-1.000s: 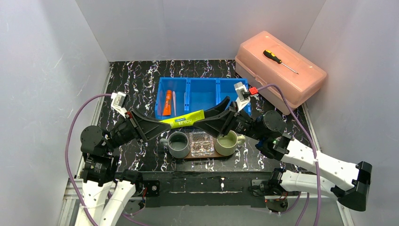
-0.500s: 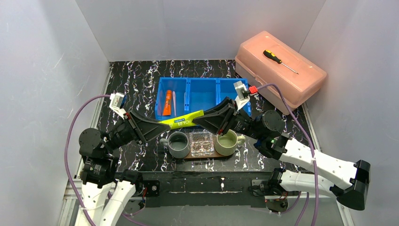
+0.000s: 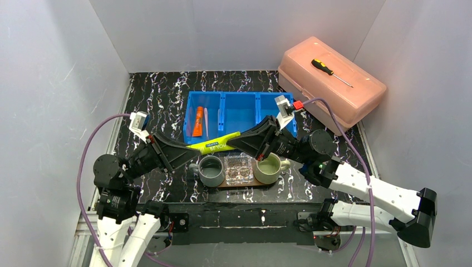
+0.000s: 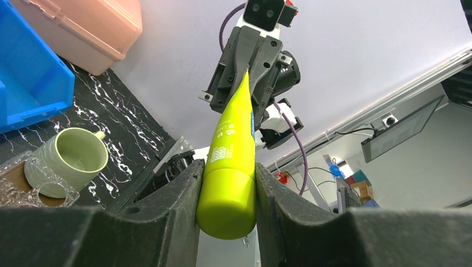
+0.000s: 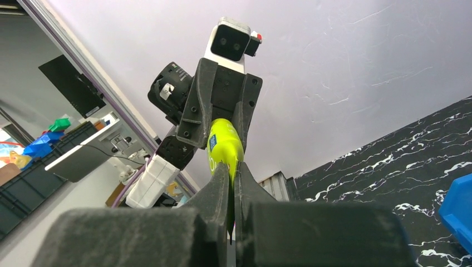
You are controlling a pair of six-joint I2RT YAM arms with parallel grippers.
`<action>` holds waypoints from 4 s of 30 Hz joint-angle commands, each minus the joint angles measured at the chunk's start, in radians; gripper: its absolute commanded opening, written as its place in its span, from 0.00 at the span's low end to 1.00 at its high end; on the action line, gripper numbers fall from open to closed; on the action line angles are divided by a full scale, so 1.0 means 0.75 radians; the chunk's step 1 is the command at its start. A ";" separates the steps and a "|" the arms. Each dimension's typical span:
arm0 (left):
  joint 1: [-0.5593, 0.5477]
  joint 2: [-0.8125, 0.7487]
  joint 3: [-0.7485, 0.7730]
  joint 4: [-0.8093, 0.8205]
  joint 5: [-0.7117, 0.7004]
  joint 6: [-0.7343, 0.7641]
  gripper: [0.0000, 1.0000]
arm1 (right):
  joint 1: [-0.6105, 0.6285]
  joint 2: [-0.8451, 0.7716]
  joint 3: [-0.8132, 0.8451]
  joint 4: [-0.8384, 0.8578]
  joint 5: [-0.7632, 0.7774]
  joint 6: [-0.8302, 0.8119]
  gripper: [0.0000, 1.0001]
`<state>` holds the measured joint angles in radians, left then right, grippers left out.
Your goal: Prepare toiletry sets of a toothbrush and toothpaste on the tray
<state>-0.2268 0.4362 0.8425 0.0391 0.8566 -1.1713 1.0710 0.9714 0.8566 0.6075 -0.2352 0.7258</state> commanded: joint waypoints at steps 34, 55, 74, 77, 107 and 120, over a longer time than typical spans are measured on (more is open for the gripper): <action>-0.006 0.078 0.229 -0.930 -0.401 0.708 0.98 | 0.008 -0.004 0.530 -1.373 0.360 -0.584 0.01; -0.006 0.129 0.057 -1.085 -0.624 0.931 0.98 | 0.210 0.310 0.778 -1.754 0.841 -0.631 0.01; -0.006 0.143 -0.066 -0.981 -0.640 0.993 0.98 | 0.366 0.655 0.943 -1.881 1.074 -0.630 0.01; -0.006 0.143 -0.067 -0.981 -0.637 0.993 0.98 | 0.364 0.667 0.940 -1.874 1.076 -0.634 0.01; -0.005 0.180 -0.072 -0.968 -0.619 0.993 0.98 | 0.214 0.746 0.815 -1.734 0.861 -0.659 0.01; -0.006 0.186 -0.072 -0.966 -0.614 0.993 0.98 | 0.202 0.766 0.744 -1.681 0.816 -0.653 0.01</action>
<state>-0.2314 0.5735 0.7933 -0.6888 0.3817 -0.4416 1.2263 1.5455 1.4242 -0.7097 0.3882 0.2363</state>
